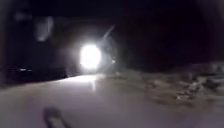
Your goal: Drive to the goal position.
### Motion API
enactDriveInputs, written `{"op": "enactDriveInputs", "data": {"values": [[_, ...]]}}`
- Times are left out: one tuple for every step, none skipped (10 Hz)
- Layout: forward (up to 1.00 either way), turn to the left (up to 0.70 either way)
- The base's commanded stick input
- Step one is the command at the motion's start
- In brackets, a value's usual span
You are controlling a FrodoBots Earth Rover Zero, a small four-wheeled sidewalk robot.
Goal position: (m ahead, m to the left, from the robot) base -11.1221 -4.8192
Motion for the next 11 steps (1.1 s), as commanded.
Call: {"op": "enactDriveInputs", "data": {"values": [[0.00,-0.85],[0.00,-0.85],[0.00,-0.85],[0.00,-0.85],[0.00,-0.85],[0.00,-0.85],[0.00,-0.85],[0.00,-0.85],[0.00,-0.85],[0.00,-0.85],[0.00,-0.85]]}}
